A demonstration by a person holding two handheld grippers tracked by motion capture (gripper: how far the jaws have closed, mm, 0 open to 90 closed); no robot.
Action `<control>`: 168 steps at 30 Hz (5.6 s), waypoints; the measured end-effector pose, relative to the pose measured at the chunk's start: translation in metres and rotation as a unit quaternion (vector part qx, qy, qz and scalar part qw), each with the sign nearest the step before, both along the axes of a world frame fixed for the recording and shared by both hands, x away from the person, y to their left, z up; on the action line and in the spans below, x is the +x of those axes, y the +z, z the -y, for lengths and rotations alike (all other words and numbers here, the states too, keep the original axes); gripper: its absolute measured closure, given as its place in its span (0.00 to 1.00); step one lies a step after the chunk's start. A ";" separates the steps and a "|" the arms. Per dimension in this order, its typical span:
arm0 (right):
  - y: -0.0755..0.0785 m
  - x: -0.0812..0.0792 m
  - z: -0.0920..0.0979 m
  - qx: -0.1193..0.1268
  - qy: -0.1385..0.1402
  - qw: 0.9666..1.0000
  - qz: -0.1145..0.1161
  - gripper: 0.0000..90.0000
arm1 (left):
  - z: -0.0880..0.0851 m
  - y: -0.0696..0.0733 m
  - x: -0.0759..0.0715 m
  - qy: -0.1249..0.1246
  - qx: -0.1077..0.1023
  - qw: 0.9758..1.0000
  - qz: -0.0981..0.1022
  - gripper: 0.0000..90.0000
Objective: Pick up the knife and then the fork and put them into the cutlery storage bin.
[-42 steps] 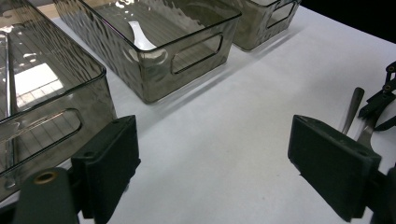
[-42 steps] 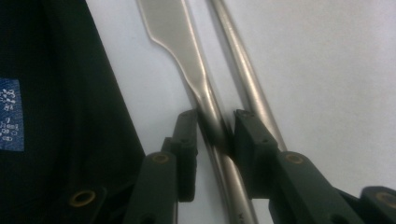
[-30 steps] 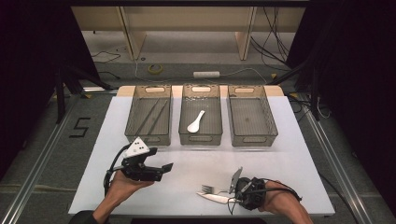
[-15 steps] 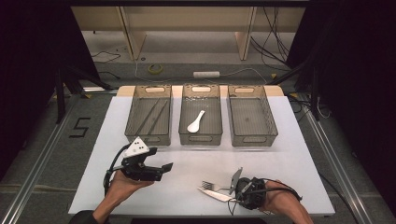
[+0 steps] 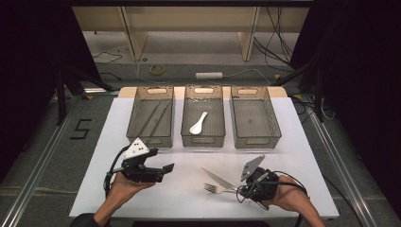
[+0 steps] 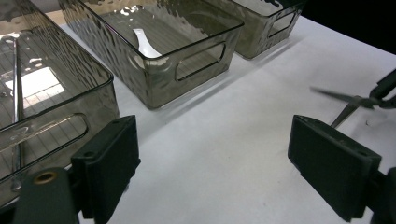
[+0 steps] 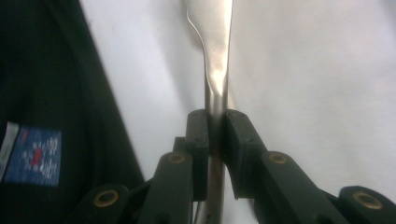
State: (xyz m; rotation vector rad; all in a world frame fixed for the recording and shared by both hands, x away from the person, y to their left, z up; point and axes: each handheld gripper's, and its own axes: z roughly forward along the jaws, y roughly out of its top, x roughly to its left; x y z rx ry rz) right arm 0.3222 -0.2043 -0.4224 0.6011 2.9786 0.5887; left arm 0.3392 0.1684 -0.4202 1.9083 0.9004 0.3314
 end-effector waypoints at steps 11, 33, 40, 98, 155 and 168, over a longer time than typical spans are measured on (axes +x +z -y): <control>0.016 0.039 0.026 0.086 -0.076 0.993 0.005 0.90 | -0.005 0.004 -0.003 0.001 -0.025 0.999 0.021 0.18; 0.059 0.112 0.035 0.174 -0.168 0.969 0.053 0.90 | -0.019 0.007 -0.011 0.019 -0.043 0.998 0.031 0.18; 0.067 0.134 0.038 0.192 -0.200 0.959 0.062 0.90 | -0.018 0.007 -0.011 0.018 -0.043 0.998 0.032 0.18; 0.013 0.208 0.045 0.135 -0.356 0.923 0.061 0.90 | -0.018 0.008 -0.012 0.018 -0.049 0.998 0.037 0.18; 0.006 0.037 -0.033 0.005 -0.032 0.999 -0.003 0.50 | -0.018 0.007 -0.014 0.015 -0.045 0.998 0.038 0.17; -0.017 0.031 -0.039 -0.047 -0.018 0.998 -0.026 0.69 | -0.017 0.007 -0.014 0.014 -0.046 0.998 0.039 0.17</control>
